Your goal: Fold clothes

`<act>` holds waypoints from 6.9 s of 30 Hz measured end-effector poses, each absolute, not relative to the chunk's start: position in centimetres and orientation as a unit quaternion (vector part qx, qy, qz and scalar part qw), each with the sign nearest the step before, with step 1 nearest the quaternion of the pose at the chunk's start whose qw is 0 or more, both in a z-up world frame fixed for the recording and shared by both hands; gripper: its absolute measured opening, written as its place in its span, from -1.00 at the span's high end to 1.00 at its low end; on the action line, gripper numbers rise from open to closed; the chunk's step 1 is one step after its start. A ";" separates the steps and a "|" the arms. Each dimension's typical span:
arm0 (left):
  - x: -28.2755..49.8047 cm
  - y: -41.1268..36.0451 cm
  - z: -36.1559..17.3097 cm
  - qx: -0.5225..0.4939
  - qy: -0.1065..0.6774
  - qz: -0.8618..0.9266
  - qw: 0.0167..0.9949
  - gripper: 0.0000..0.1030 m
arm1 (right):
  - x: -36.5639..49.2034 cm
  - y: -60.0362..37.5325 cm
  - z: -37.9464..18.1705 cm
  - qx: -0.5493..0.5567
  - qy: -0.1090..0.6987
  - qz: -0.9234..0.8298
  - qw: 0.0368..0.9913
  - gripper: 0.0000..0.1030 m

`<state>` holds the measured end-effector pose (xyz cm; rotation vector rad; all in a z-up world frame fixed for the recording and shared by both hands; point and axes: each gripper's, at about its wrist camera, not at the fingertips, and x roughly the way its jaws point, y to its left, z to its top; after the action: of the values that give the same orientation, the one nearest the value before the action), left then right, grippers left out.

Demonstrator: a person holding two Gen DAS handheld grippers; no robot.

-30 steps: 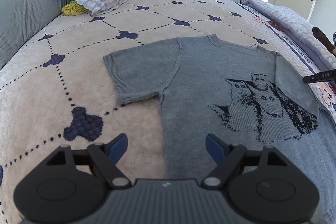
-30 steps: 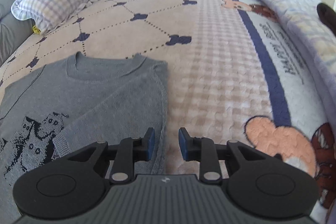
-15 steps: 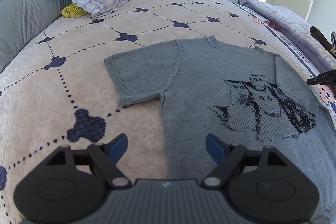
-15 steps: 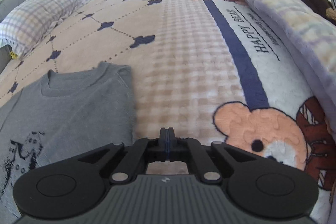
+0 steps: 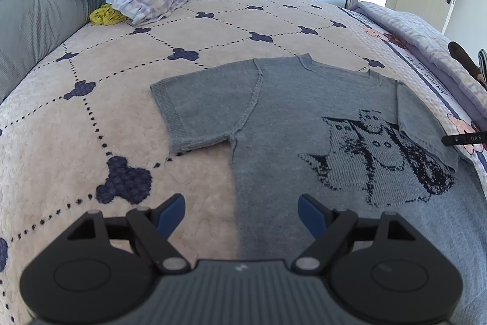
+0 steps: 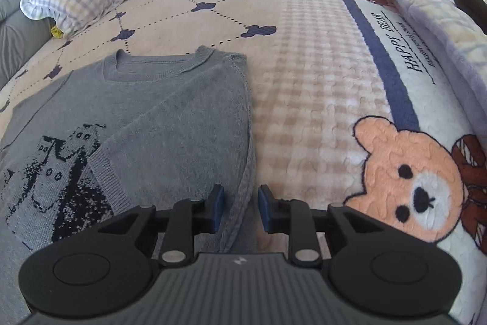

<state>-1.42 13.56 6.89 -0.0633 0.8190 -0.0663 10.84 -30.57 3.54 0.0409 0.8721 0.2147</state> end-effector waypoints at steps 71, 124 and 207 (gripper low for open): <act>0.0 17.6 6.3 -0.037 0.388 -0.011 0.921 -0.60 | 26.0 -28.9 2.9 0.018 0.398 0.025 0.917 0.84; 10.5 20.7 2.9 -0.036 0.381 0.117 0.916 -0.70 | 5.1 -7.7 9.2 -0.010 0.360 0.045 0.932 -0.64; 11.5 5.4 4.3 -0.049 0.335 -0.025 0.941 0.88 | 3.8 -17.6 8.7 0.221 0.337 0.009 0.915 -0.65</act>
<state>11.54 5.42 4.28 -0.0998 0.6830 -0.0500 3.84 -17.58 8.74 0.4554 0.6938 0.0191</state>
